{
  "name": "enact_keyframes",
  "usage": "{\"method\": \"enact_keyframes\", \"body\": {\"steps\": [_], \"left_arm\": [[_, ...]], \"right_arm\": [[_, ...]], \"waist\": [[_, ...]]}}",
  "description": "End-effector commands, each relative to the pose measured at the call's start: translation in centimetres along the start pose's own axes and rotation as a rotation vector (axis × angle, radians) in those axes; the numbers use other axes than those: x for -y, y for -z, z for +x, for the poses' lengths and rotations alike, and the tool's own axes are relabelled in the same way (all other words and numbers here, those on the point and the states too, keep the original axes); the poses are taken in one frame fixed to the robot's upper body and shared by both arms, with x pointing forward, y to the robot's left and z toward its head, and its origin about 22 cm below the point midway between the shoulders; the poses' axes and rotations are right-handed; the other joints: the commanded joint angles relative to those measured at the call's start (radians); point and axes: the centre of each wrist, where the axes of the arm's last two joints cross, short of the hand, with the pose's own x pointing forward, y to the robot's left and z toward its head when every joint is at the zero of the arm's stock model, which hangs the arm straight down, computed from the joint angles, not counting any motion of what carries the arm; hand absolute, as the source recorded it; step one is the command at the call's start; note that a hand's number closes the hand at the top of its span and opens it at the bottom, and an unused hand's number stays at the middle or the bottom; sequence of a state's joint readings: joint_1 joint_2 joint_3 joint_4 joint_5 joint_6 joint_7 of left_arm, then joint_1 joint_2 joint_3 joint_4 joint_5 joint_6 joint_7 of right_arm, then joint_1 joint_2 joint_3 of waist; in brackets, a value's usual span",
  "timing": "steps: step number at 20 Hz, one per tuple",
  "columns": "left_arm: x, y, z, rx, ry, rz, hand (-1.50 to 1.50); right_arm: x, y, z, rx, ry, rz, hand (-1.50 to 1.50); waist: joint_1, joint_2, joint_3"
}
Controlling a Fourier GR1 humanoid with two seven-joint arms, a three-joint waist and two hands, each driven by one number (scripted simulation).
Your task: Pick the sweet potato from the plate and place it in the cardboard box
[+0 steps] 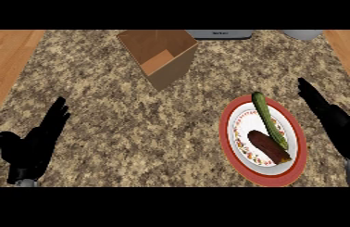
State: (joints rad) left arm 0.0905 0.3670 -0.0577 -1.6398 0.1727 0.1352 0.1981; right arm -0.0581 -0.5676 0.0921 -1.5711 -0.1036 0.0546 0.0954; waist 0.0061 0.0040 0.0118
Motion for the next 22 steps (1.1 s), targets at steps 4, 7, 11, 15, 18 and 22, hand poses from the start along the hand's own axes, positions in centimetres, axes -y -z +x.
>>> {"method": "enact_keyframes", "body": {"steps": [4,7,11,15,18,22], "left_arm": [[1.5,1.9,5.5,0.31,0.161,-0.157,0.0],[2.8,2.1,7.6,0.435,0.194,-0.276,0.0],[4.0,3.5,7.6,0.486,0.221,-0.302,0.0],[2.9,4.1,7.1,0.501,0.228,-0.323,0.0],[3.6,4.2,6.4,0.487,0.214,-0.339,0.0],[3.7,4.6,6.7,0.492,0.213,-0.315,0.0]], "right_arm": [[3.5,3.3,6.7,0.437,0.188,0.235,-1.5],[7.5,3.0,10.5,0.54,-0.109,0.355,-1.5],[11.1,4.1,6.1,0.628,0.077,0.431,-1.5],[11.6,4.1,6.1,0.771,-0.055,0.522,-1.5],[11.5,4.3,7.2,0.841,-0.192,0.548,-1.5],[10.5,3.9,7.6,0.806,-0.408,0.67,-1.5]], "waist": [[-0.001,0.0,-0.008],[0.002,0.008,-0.009],[0.013,0.022,-0.006],[0.023,0.021,-0.005],[0.028,0.018,-0.006],[0.022,0.009,-0.009]]}}
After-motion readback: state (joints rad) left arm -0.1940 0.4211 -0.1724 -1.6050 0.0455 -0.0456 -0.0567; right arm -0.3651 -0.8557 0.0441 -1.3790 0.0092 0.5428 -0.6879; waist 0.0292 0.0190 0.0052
